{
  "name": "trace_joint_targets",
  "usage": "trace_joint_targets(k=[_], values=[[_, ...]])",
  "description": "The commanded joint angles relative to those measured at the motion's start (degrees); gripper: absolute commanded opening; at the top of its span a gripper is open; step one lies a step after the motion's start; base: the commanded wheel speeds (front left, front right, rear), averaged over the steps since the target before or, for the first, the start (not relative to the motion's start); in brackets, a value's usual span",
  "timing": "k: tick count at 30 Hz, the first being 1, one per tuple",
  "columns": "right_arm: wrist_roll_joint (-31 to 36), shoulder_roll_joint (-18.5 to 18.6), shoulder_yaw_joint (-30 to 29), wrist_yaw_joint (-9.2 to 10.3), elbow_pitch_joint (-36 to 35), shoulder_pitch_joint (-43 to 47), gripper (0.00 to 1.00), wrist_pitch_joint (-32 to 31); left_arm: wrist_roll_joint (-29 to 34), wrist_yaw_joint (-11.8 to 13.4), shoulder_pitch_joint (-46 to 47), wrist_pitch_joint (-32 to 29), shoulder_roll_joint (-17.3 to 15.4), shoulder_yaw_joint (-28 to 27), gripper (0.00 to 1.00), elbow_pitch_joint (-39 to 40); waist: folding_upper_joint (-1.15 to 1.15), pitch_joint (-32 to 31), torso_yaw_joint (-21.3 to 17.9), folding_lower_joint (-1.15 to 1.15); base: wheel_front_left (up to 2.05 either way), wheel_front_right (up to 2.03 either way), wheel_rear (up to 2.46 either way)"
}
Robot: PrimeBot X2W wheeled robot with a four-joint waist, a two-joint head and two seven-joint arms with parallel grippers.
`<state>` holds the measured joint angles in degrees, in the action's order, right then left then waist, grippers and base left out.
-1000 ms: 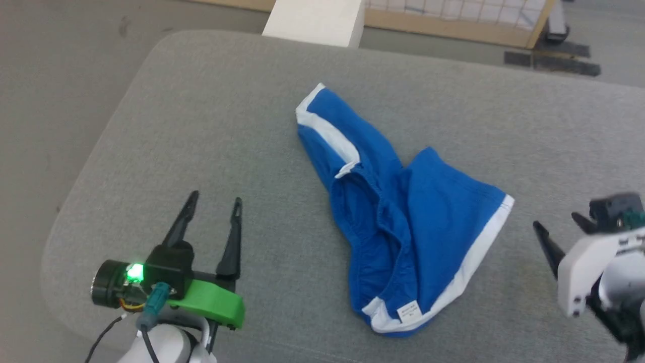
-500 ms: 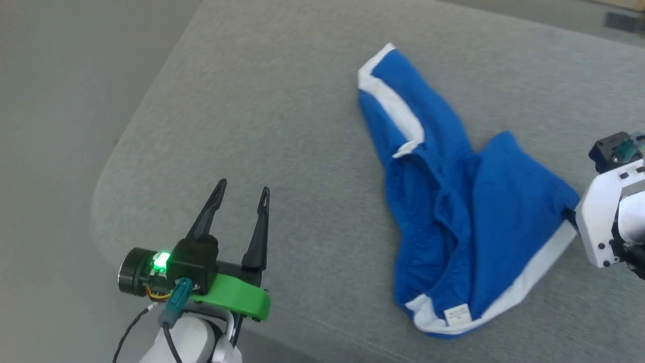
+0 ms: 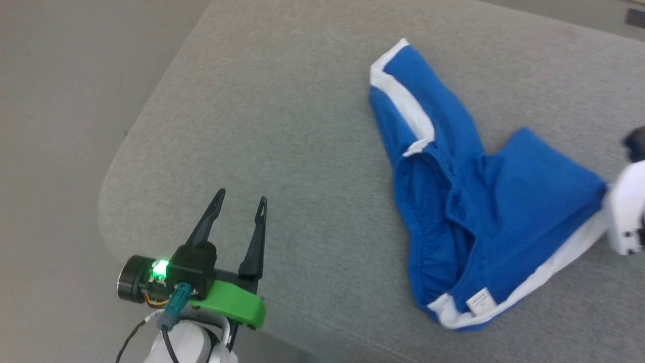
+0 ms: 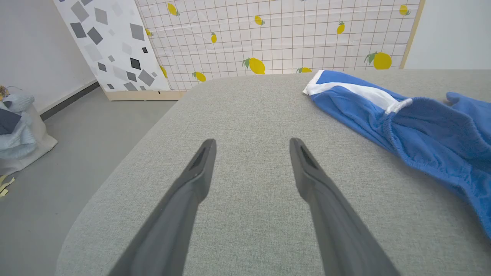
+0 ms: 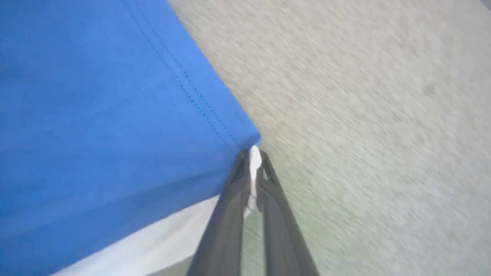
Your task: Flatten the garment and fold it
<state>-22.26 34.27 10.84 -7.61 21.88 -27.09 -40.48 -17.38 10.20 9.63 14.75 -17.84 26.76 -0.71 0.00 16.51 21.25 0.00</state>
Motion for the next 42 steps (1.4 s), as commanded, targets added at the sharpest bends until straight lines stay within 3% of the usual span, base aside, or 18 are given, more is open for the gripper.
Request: trace_joint_targets(k=[1, 6, 11, 17, 18, 19, 24, 29, 36, 42], values=[[0.19, 1.09, -1.41, 0.12, 1.25, 1.39, 0.00, 0.64, 0.34, -0.42, -1.03, 0.25, 0.15, -0.31, 1.00, -0.38, 0.00, -3.43, -3.77, 0.00, 0.00, 0.00, 0.00], [0.99, 2.32, -7.24, 0.12, 1.04, 6.22, 0.00, 1.79, 0.19, -1.37, -2.14, 0.25, -0.12, -0.69, 1.00, -1.37, 0.00, -6.61, -8.23, 0.00, 0.00, 0.00, 0.00], [1.71, 1.33, -14.37, 0.12, -1.66, 14.29, 0.00, 0.09, -0.27, -1.80, -2.95, 0.25, -0.18, -0.64, 1.00, -1.91, 0.00, -8.29, -11.91, 0.00, 0.00, 0.00, 0.00], [3.62, -5.63, -21.25, 0.12, -7.46, 23.65, 0.00, -1.48, -0.83, -1.78, -2.56, 0.22, -0.04, -0.70, 1.00, -1.99, 0.00, -8.04, -14.93, 0.00, 0.00, 0.00, 0.00], [4.54, -7.03, -21.94, 0.12, -8.74, 24.40, 0.45, -0.69, -0.97, -1.85, -2.40, 0.14, 0.04, -0.65, 1.00, -1.95, 0.00, -7.96, -15.40, 0.00, 0.00, 0.00, 0.00], [5.23, -8.18, -22.49, 0.12, -9.66, 24.65, 1.00, 0.31, -1.16, -1.92, -2.26, 0.05, 0.13, -0.63, 1.00, -1.90, 0.00, -7.92, -15.81, 0.00, 0.00, 0.00, 0.00], [7.44, -12.66, -23.12, 0.12, -14.48, 23.27, 1.00, 9.01, -2.21, -2.43, -1.25, -1.28, 0.53, -0.38, 1.00, -1.27, 0.00, -8.32, -17.87, 0.00, 0.00, 0.00, 0.00], [6.77, -14.45, -22.40, 0.12, -19.49, 21.58, 1.00, 19.70, -3.21, -4.05, 0.68, -5.76, 0.56, 1.21, 1.00, 0.43, 0.00, -8.67, -20.27, 0.00, 0.00, 0.00, 0.00], [8.86, -20.80, -24.22, 0.12, -27.66, 23.63, 1.00, 34.86, -4.24, -6.44, 7.05, -18.40, 2.06, 5.53, 1.00, 2.19, 0.00, -6.35, -24.75, 0.00, 0.00, 0.00, 0.00], [12.60, -27.95, -26.83, 0.12, -29.11, 25.69, 1.00, 40.95, -4.65, -10.13, 16.77, -33.19, 2.82, 9.65, 1.00, -1.18, 0.00, -2.83, -29.21, 0.00, 0.00, 0.00, 0.00]])
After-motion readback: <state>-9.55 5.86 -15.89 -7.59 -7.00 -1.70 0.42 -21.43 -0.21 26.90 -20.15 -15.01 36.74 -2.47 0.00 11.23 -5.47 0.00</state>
